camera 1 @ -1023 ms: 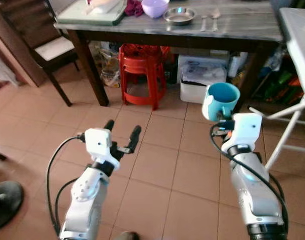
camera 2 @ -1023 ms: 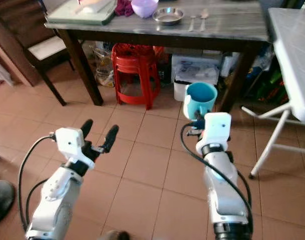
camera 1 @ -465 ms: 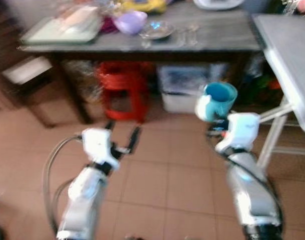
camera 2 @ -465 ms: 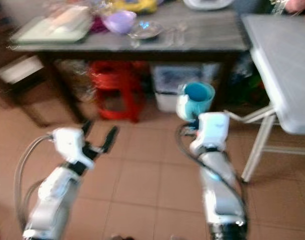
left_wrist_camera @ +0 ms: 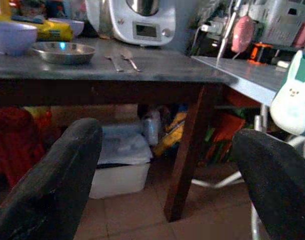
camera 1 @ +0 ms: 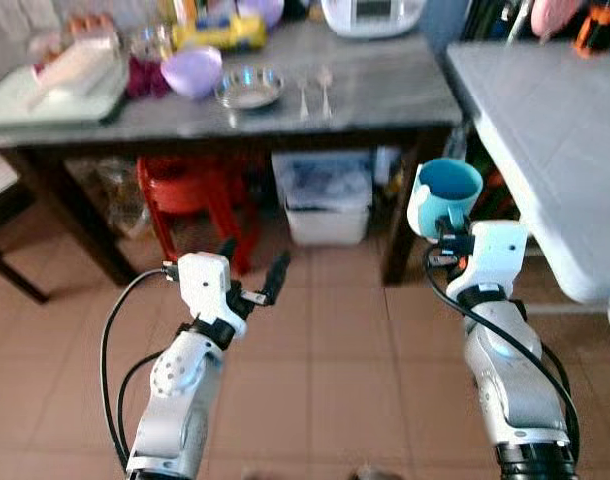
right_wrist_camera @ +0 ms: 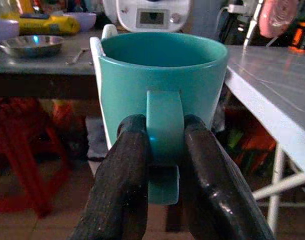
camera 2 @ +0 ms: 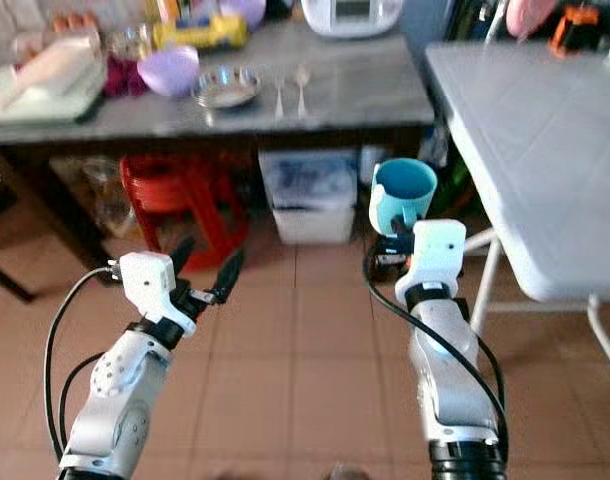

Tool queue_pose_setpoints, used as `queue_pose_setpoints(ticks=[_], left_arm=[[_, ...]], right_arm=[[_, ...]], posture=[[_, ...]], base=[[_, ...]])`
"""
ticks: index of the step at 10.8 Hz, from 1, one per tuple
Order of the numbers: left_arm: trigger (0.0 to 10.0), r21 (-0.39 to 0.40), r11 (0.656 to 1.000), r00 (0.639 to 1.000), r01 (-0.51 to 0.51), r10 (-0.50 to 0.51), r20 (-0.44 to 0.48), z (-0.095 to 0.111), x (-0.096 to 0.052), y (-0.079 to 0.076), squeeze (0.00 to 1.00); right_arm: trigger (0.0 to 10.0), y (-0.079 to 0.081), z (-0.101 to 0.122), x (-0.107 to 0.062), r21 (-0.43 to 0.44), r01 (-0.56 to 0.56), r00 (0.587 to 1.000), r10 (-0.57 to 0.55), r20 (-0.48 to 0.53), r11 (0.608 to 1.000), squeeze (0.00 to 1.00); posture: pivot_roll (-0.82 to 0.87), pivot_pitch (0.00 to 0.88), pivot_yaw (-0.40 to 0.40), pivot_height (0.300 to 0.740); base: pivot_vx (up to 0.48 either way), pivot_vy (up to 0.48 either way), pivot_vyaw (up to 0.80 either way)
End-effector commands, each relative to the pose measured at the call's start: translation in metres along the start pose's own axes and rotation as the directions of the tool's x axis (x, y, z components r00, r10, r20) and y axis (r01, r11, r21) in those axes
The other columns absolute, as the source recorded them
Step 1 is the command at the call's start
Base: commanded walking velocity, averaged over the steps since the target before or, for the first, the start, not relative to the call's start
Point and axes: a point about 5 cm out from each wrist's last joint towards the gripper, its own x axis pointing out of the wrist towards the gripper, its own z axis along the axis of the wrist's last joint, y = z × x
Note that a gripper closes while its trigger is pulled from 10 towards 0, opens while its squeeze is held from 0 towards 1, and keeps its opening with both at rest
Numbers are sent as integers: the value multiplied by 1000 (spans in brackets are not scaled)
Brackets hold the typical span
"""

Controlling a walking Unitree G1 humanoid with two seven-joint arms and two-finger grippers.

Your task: Setting the table

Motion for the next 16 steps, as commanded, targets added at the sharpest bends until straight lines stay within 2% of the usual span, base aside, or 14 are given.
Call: queue_pose_setpoints(ticks=[1,4,6,7,9,10,11,14,16], left_arm=[[10000,15,1000,1000,-26,26,-5,0,-4,9,0],[10000,34,998,998,-57,57,7,4,-8,15,0],[10000,117,976,983,-185,181,43,12,-13,34,0],[10000,121,972,980,-200,196,42,12,-16,37,0],[10000,114,981,988,-155,154,21,8,-20,32,0],[10000,105,983,989,-149,147,24,7,-18,28,0],[10000,105,983,989,-149,147,26,7,-17,28,0],[10000,84,990,994,-110,108,23,6,-15,19,0],[10000,78,991,994,-110,108,24,5,-15,18,0]], right_arm=[[10000,10,4,0,-4,-26,999,26,23,1000,0],[10000,7,7,2,-13,-11,999,11,40,1000,0],[10000,3,10,-4,-27,-8,998,9,57,1000,0],[10000,-1,10,-8,-49,5,998,-2,63,999,0],[10000,-4,11,-10,-100,1,997,7,75,995,0],[10000,-6,12,-8,-58,3,998,2,70,998,0],[10000,-6,13,-7,-61,6,998,-2,70,998,0],[10000,0,17,-3,-61,-14,996,19,83,998,0],[10000,1,17,-3,-62,-18,996,23,87,998,0]], posture=[[-50,156,74,740],[-40,150,71,740],[-36,142,65,740],[-42,134,62,740],[-51,127,59,740],[-54,125,58,740],[-54,121,57,740],[-53,112,50,740],[-52,113,50,740]], base=[[379,0,0],[376,0,773],[337,0,0],[296,0,0],[298,0,0],[334,0,0],[337,0,0],[354,0,-767],[358,0,0]])
